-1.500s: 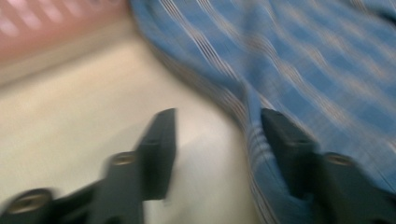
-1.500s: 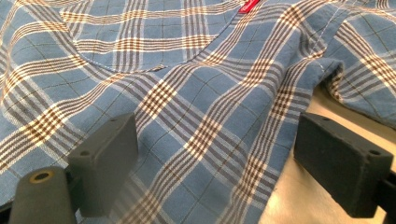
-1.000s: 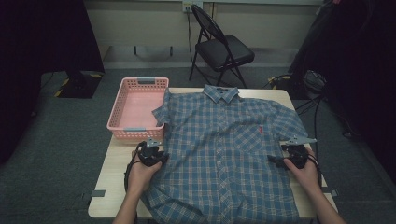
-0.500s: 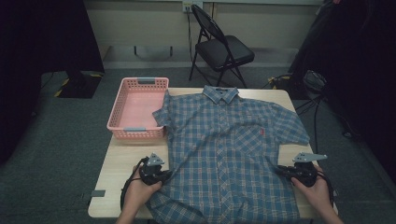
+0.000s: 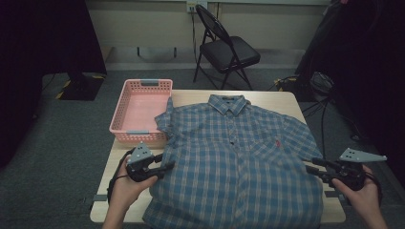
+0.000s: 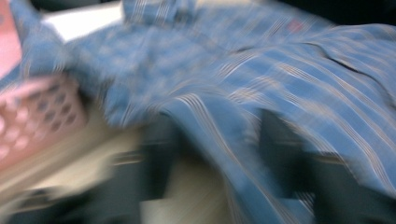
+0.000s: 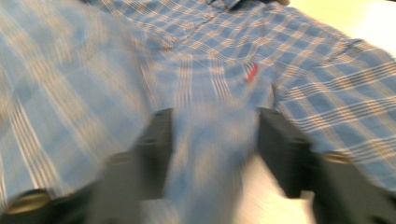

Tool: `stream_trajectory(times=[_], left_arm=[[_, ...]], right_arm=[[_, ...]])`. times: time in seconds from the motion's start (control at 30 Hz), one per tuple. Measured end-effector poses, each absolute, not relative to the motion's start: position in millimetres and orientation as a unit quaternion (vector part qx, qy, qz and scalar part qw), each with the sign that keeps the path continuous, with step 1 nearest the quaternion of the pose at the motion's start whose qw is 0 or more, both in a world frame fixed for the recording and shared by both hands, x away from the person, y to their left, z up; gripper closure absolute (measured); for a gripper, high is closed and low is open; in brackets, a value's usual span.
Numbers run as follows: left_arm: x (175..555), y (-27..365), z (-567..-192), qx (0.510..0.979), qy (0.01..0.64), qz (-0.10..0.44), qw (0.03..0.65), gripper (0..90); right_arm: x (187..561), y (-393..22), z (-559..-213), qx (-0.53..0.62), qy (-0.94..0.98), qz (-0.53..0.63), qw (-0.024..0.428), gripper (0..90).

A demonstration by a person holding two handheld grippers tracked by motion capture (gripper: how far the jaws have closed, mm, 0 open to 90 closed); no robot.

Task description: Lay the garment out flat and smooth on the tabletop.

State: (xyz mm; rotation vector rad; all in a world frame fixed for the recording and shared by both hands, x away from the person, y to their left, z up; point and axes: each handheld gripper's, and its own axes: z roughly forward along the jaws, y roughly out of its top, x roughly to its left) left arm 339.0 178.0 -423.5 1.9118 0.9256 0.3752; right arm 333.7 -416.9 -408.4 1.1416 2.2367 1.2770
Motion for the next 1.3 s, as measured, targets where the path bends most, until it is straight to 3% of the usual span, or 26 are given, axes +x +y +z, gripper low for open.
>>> stream_trajectory(times=[0.07, 0.13, 0.23, 0.33, 0.57, 0.73, 1.3], left_arm=[[344.9, 173.5, -433.3, 0.784, 0.379, 0.153, 0.468, 30.0], [353.6, 167.9, -442.4, 0.792, 0.368, 0.162, 0.459, 23.8], [366.1, 162.8, -453.0, 0.796, 0.36, 0.166, 0.457, 21.8], [372.1, 160.8, -460.6, 0.801, 0.35, 0.158, 0.459, 18.0], [372.0, 170.1, -475.7, 0.812, 0.348, 0.158, 0.441, 15.8], [370.9, 181.6, -484.3, 0.82, 0.347, 0.166, 0.424, 16.0], [369.2, 194.3, -499.8, 0.841, 0.348, 0.174, 0.375, 17.7]], right_arm=[[335.8, -407.5, -413.0, 0.392, 0.781, 0.451, 0.18, 29.3], [343.9, -393.6, -423.4, 0.382, 0.787, 0.455, 0.163, 25.0], [360.9, -371.3, -445.9, 0.381, 0.8, 0.446, 0.125, 19.4], [374.4, -351.6, -467.8, 0.362, 0.82, 0.427, 0.119, 15.1], [389.9, -345.5, -497.1, 0.353, 0.841, 0.391, 0.121, 12.5], [387.9, -343.3, -497.6, 0.335, 0.854, 0.371, 0.141, 12.0], [388.3, -343.5, -497.8, 0.336, 0.854, 0.371, 0.141, 11.8]])
